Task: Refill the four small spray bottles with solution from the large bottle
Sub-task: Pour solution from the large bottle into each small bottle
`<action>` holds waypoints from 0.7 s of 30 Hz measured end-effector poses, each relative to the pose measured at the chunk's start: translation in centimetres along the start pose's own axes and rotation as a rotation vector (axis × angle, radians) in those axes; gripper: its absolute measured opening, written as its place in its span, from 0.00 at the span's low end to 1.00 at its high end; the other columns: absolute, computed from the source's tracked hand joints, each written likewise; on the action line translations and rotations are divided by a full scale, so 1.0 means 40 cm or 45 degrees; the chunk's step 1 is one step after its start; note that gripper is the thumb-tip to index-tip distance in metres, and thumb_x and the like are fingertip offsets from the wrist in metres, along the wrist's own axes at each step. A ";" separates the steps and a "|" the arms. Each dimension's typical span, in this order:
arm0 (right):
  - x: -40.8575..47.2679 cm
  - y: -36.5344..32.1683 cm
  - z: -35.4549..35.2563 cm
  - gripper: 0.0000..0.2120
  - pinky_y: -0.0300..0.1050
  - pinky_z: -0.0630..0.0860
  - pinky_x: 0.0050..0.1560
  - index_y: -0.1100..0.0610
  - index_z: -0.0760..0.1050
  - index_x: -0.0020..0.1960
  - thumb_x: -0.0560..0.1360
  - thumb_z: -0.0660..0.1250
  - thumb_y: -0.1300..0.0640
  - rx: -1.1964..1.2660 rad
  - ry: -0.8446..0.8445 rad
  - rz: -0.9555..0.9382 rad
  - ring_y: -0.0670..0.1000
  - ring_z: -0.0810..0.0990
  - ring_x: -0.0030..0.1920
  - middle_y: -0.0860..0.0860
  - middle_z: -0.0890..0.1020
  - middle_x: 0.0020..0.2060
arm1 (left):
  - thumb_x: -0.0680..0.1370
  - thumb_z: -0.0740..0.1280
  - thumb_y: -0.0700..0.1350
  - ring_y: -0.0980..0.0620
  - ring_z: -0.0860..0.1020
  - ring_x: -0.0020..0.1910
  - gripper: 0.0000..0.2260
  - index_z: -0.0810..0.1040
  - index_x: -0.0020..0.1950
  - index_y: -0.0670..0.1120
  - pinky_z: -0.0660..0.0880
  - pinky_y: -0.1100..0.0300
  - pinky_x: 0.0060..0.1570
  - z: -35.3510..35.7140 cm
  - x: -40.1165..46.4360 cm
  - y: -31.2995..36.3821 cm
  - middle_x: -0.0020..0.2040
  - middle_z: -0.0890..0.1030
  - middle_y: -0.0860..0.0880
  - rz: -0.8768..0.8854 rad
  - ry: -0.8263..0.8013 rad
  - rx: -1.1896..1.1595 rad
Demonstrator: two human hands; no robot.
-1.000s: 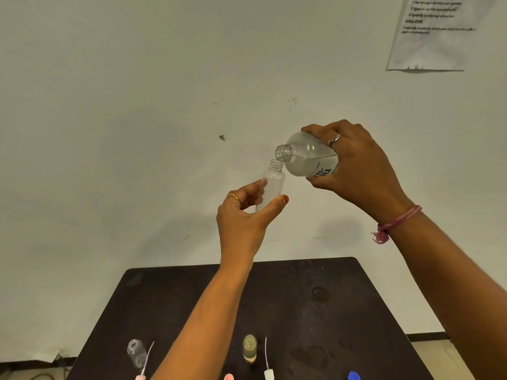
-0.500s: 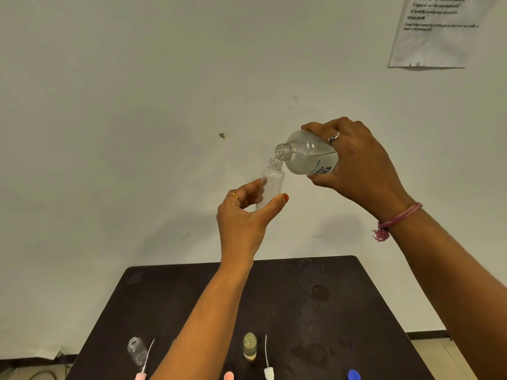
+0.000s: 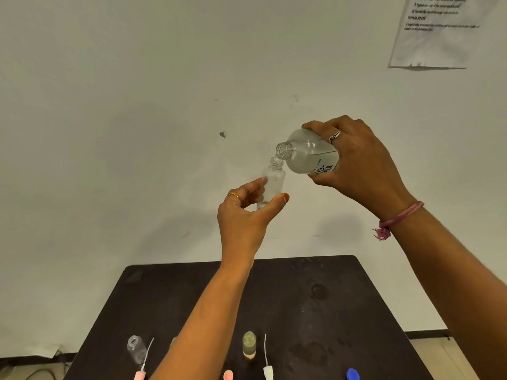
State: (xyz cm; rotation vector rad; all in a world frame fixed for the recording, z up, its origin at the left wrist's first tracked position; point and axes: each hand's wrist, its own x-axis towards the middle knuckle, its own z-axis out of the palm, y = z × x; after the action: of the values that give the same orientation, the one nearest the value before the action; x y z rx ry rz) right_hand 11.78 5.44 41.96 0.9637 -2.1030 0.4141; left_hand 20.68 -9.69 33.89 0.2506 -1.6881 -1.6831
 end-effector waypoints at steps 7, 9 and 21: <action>0.002 0.000 -0.001 0.33 0.42 0.67 0.45 0.53 0.72 0.67 0.63 0.77 0.58 -0.009 -0.010 -0.002 0.57 0.74 0.51 0.55 0.77 0.53 | 0.67 0.78 0.48 0.57 0.80 0.52 0.22 0.80 0.60 0.49 0.72 0.78 0.39 0.000 -0.003 -0.001 0.56 0.82 0.51 -0.015 0.007 -0.016; 0.002 -0.001 -0.003 0.33 0.42 0.67 0.45 0.53 0.72 0.67 0.63 0.77 0.58 -0.013 -0.011 -0.006 0.57 0.74 0.52 0.55 0.77 0.54 | 0.67 0.78 0.48 0.56 0.80 0.53 0.22 0.80 0.60 0.48 0.73 0.78 0.39 0.000 -0.004 -0.003 0.57 0.82 0.51 -0.014 0.008 -0.017; 0.004 -0.002 -0.008 0.33 0.43 0.68 0.45 0.53 0.72 0.67 0.63 0.77 0.58 -0.018 -0.019 -0.010 0.57 0.74 0.53 0.55 0.77 0.54 | 0.66 0.78 0.49 0.60 0.81 0.51 0.23 0.80 0.60 0.50 0.75 0.75 0.43 0.000 -0.005 -0.006 0.55 0.82 0.54 -0.041 0.011 -0.027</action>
State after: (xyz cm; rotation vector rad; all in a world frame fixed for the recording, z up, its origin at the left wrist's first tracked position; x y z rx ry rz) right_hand 11.93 5.49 42.29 0.9695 -2.1124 0.3890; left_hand 20.72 -9.59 33.60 0.2756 -1.6673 -1.7203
